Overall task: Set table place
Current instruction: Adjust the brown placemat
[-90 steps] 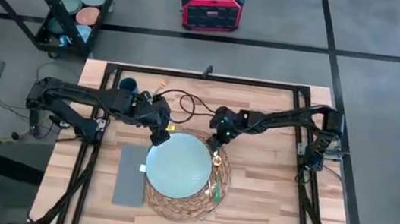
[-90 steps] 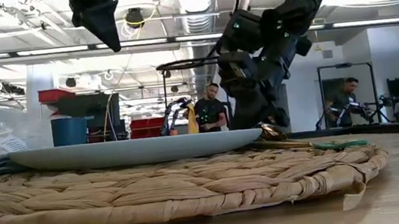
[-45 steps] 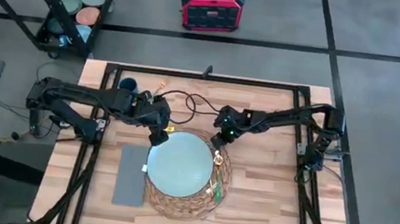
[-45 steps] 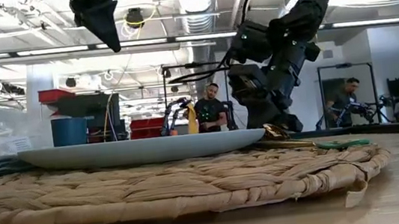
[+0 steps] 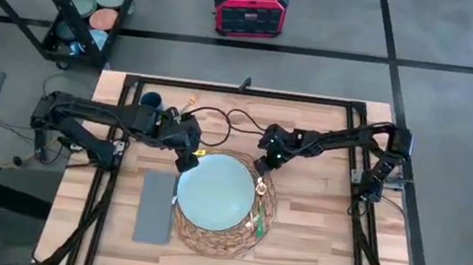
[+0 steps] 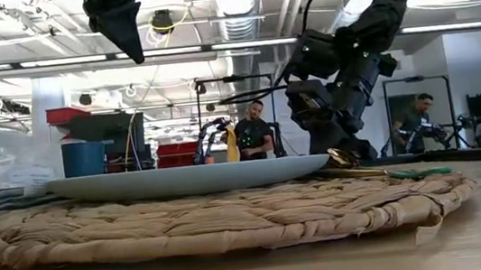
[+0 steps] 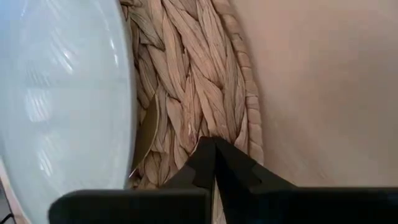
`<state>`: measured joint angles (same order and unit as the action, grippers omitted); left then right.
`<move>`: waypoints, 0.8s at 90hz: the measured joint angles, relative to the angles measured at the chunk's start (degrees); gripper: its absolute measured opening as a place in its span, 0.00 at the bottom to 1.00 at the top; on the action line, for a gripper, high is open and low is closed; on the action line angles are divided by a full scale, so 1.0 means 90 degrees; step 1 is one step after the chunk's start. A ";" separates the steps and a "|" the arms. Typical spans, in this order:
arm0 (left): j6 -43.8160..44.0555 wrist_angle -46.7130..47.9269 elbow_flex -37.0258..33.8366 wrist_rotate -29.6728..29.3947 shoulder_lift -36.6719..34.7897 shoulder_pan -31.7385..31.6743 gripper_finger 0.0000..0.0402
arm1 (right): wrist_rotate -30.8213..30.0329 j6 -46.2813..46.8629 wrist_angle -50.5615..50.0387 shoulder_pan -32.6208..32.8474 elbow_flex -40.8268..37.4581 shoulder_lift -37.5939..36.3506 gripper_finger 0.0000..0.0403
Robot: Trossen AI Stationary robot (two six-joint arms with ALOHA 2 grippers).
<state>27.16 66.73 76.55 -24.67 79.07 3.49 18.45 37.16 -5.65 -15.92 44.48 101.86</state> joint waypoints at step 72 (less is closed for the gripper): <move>0.0112 -0.0099 0.0000 0.0002 0.0000 -0.0001 0.00 | -0.0497 0.0371 -0.0206 -0.0442 -0.1758 -0.2270 0.00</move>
<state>28.16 65.84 76.55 -24.64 79.07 3.48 13.97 40.49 -7.51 -19.90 28.65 81.43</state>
